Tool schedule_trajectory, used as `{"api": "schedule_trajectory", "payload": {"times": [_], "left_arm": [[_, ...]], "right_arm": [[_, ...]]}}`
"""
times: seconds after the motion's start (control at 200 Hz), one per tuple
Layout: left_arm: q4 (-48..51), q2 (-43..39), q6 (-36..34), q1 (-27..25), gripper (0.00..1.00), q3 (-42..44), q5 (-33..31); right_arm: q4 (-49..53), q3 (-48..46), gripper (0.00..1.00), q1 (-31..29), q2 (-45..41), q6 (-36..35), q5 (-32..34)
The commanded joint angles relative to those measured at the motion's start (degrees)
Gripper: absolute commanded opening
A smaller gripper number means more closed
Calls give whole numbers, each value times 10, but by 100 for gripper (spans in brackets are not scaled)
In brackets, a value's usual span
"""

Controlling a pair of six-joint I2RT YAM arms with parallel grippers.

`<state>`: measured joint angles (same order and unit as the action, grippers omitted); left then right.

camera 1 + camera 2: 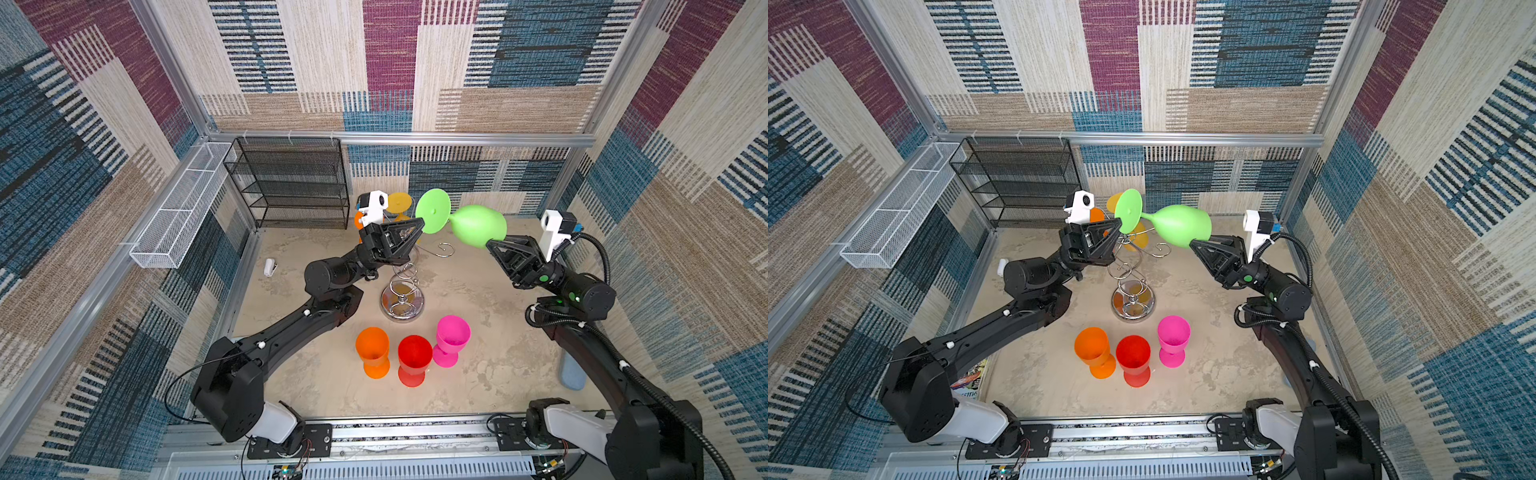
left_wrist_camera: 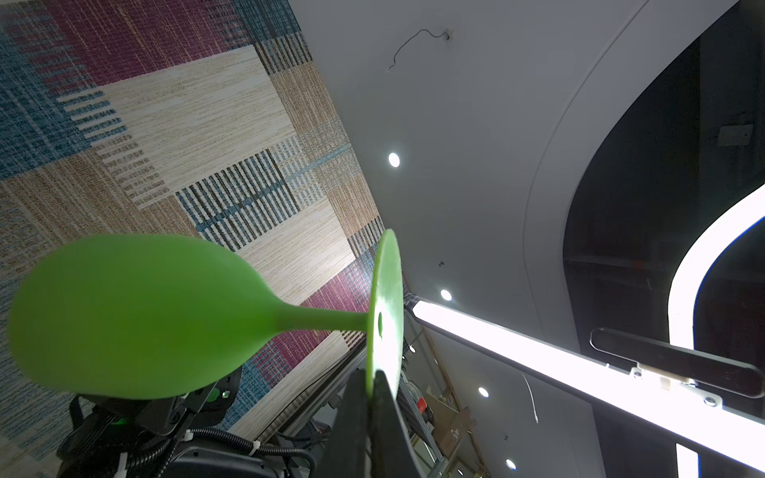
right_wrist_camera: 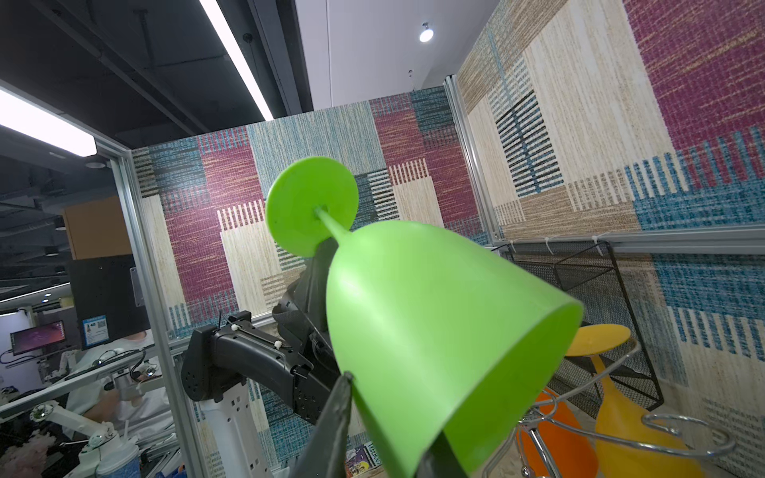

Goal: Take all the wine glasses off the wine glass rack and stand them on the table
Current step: 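Carry the green glass toward the right gripper while the right gripper grasps its bowl, then pull the green glass away with the right gripper while the left gripper releases it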

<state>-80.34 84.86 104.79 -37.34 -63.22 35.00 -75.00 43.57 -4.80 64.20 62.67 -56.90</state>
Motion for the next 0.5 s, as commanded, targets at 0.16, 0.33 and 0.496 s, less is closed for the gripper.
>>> {"api": "schedule_trajectory", "payload": {"times": [0.16,0.33,0.496], "left_arm": [[-4,7,-8,-1,17,-9,20],[-5,8,-10,-1,35,-8,17],[-4,11,-16,-1,45,-7,17]], "right_arm": [[11,2,11,-1,-15,-16,-1],[69,9,3,-1,-33,-43,16],[221,49,0,-1,-48,-104,42]]}}
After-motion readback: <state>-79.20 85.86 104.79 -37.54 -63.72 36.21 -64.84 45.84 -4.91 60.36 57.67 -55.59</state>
